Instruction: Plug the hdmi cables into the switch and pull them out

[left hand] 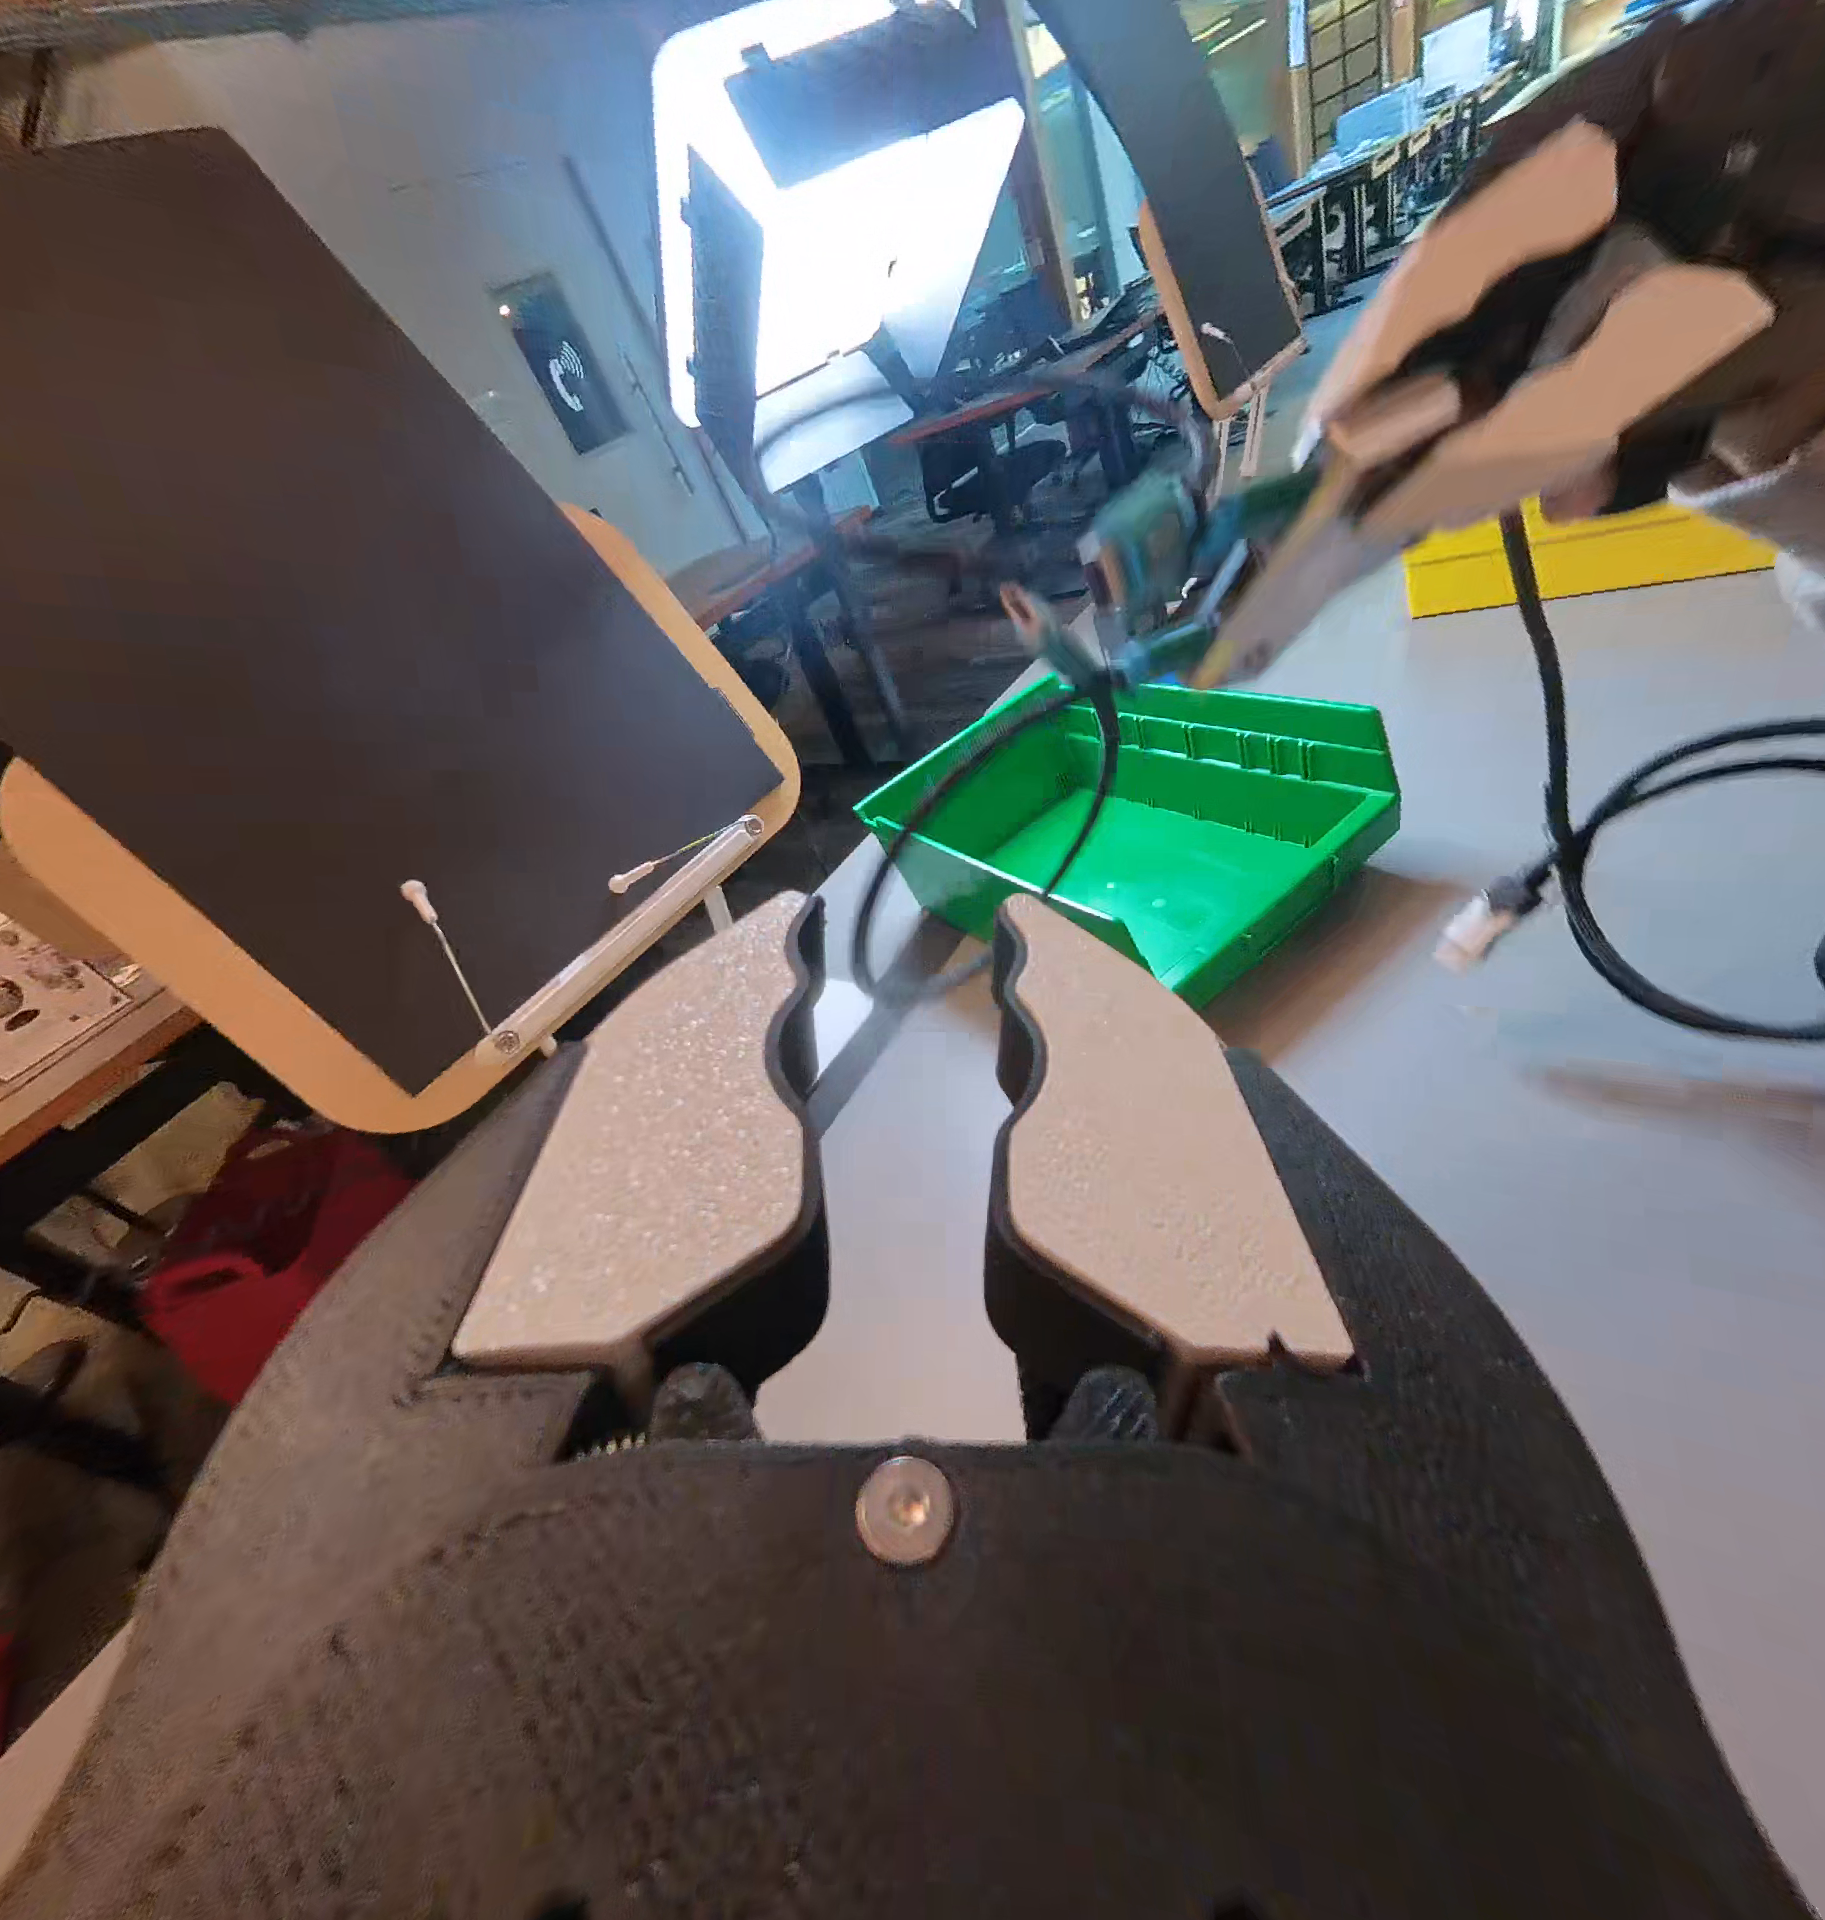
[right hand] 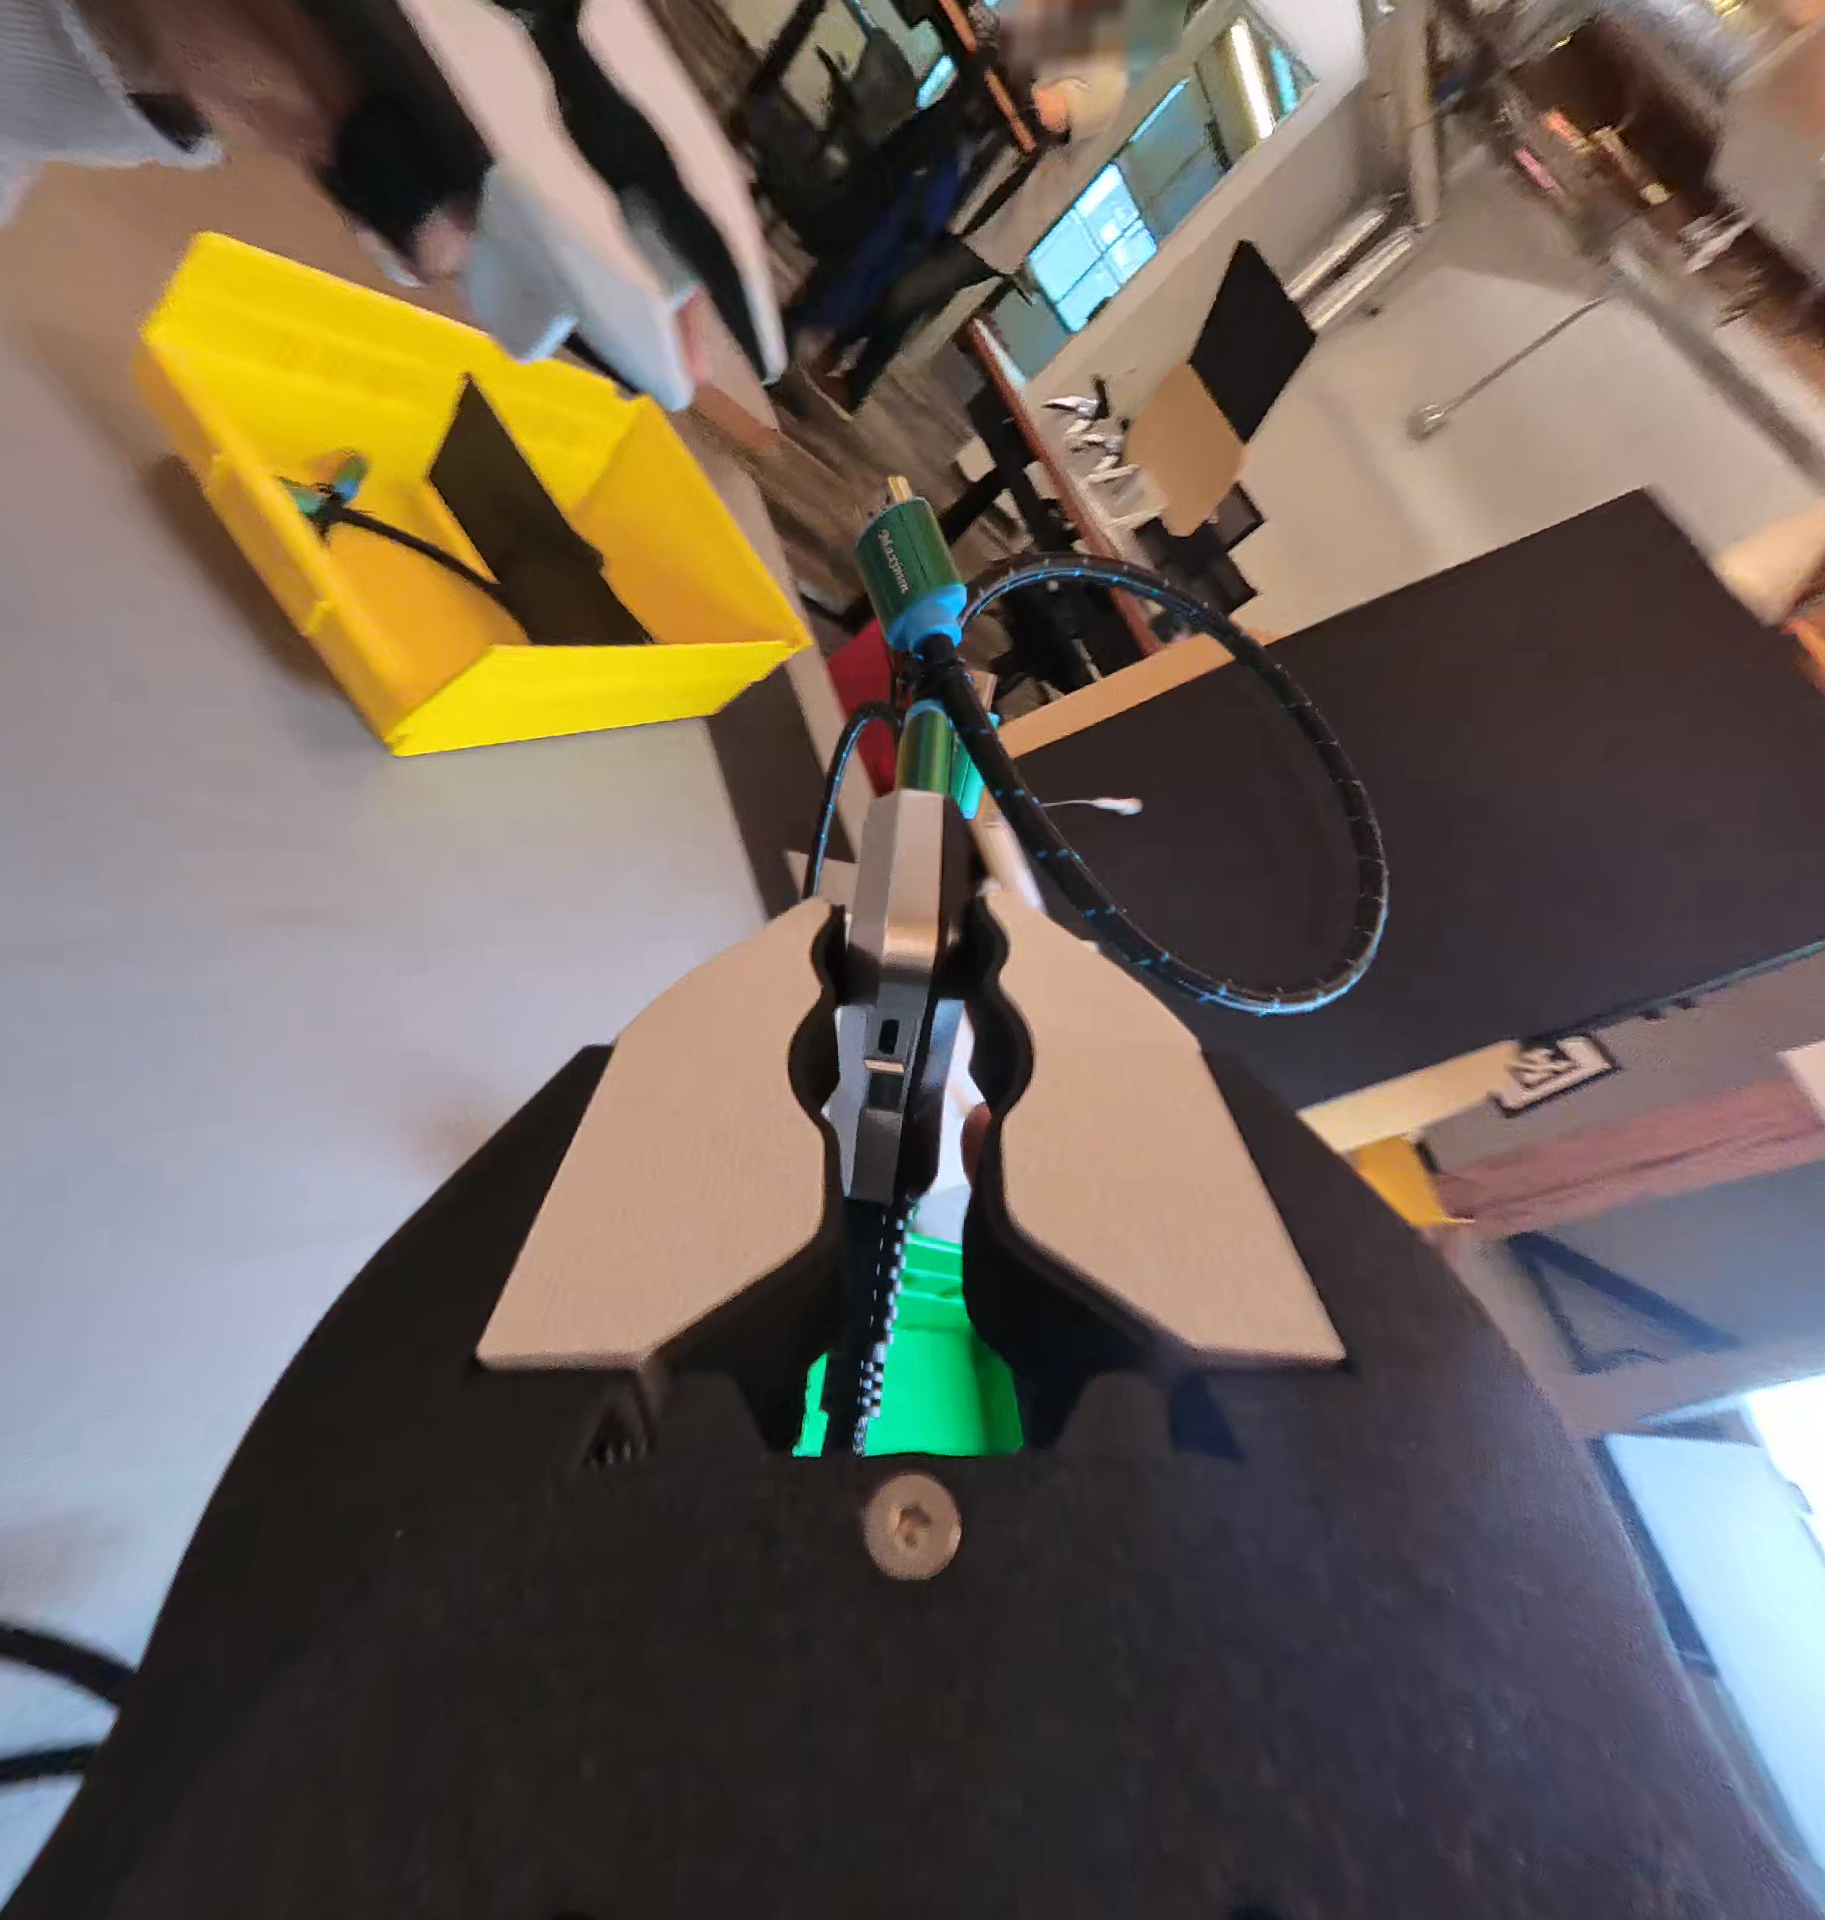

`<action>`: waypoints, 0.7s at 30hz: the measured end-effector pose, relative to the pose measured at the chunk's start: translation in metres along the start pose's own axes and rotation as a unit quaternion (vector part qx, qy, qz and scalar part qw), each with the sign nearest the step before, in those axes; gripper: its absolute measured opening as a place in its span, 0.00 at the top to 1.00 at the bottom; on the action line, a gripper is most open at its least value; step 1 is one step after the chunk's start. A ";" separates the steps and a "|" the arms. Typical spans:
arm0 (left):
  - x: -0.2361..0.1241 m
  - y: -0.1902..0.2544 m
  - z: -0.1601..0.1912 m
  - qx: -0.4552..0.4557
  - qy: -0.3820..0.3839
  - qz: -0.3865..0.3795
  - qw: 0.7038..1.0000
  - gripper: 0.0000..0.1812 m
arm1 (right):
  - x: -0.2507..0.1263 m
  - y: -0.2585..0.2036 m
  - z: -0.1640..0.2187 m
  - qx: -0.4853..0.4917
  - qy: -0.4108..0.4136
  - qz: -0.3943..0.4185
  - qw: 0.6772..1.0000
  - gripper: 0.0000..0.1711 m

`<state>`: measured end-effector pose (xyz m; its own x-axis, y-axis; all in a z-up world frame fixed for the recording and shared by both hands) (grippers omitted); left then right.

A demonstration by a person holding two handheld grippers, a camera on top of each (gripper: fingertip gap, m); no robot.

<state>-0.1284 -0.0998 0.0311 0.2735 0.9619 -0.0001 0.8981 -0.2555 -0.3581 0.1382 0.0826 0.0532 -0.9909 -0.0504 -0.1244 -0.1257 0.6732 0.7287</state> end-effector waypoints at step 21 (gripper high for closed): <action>0.038 0.023 0.027 0.036 -0.066 0.045 0.996 0.82 | 0.074 0.084 0.172 -0.066 -0.255 0.349 0.899 0.87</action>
<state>-0.1065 -0.0667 -0.0026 0.3004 0.9409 -0.1564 0.8434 -0.3386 -0.4172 0.0625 0.2624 -0.0104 -0.6842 0.7184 0.1253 0.4802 0.3146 0.8188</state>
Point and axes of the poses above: each gripper's, where its closed fingertips meet, x out along the fingers, z out of its underside, y = z × x across the jaws, the point moved 10 cm from there along -x, back along the fingers, and after that the axes turned 5 degrees about y, right-handed, at the moved point
